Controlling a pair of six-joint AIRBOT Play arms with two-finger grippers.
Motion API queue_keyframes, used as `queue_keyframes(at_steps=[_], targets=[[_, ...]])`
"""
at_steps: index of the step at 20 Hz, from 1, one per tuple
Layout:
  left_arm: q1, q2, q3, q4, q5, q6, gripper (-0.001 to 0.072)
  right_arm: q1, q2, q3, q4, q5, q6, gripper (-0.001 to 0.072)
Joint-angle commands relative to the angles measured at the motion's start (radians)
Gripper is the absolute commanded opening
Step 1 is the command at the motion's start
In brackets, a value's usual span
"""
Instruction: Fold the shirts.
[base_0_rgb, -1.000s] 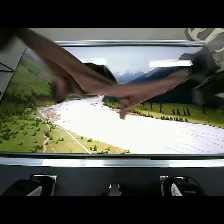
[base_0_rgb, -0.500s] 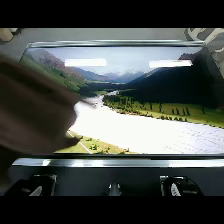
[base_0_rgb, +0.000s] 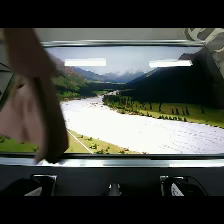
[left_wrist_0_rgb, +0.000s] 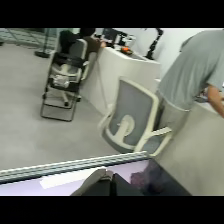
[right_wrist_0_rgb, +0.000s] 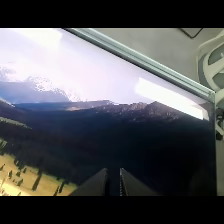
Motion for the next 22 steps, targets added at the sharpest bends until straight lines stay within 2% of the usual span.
queue_keyframes(at_steps=[1, 2, 4, 7, 9, 10, 13, 14, 15, 17, 19, 20, 22], targets=[[-0.129, -0.097, 0.009, -0.131, 0.233, 0.061, 0.0020, 0.001, -0.063, 0.000, -0.026, -0.044, -0.001, 0.0189], [-0.167, -0.097, 0.020, -0.131, 0.261, 0.091, 0.0021, 0.001, -0.060, 0.000, -0.044, -0.074, -0.001, 0.0216], [-0.209, -0.092, 0.079, -0.127, 0.251, 0.148, 0.0020, 0.001, -0.055, 0.001, -0.072, -0.105, -0.001, 0.0216], [-0.185, -0.057, 0.119, -0.038, 0.173, 0.143, 0.0019, 0.001, -0.048, 0.000, -0.093, -0.086, -0.001, 0.0240], [-0.135, -0.051, 0.114, 0.063, 0.012, 0.026, 0.0020, 0.001, -0.049, 0.000, -0.095, -0.064, -0.001, 0.0392], [-0.108, -0.053, 0.093, 0.095, -0.082, -0.016, 0.0020, 0.001, -0.051, 0.000, -0.093, -0.049, 0.000, 0.0392], [-0.057, -0.069, -0.090, 0.220, -0.374, -0.022, 0.0021, 0.001, -0.098, -0.003, -0.014, 0.100, -0.001, 0.0444], [-0.049, -0.076, -0.181, 0.235, -0.414, -0.022, 0.0021, 0.001, -0.137, -0.021, 0.020, 0.169, -0.013, 0.0536], [-0.046, -0.079, -0.283, 0.233, -0.411, -0.022, 0.0020, 0.001, -0.179, -0.060, 0.060, 0.220, -0.039, 0.0564], [-0.047, -0.079, -0.494, 0.231, -0.354, -0.021, 0.0021, 0.001, -0.257, -0.179, 0.132, 0.248, -0.073, 0.0573], [-0.047, -0.079, -0.610, 0.230, -0.343, -0.022, 0.0021, 0.001, -0.333, -0.324, 0.199, 0.190, -0.085, 0.0590], [-0.050, -0.076, -0.639, 0.229, -0.344, -0.021, 0.0021, 0.001, -0.371, -0.388, 0.246, 0.135, -0.101, 0.0638], [-0.062, -0.070, -0.646, 0.230, -0.341, -0.020, 0.0021, 0.001, -0.448, -0.450, 0.326, 0.021, -0.119, 0.0639]])
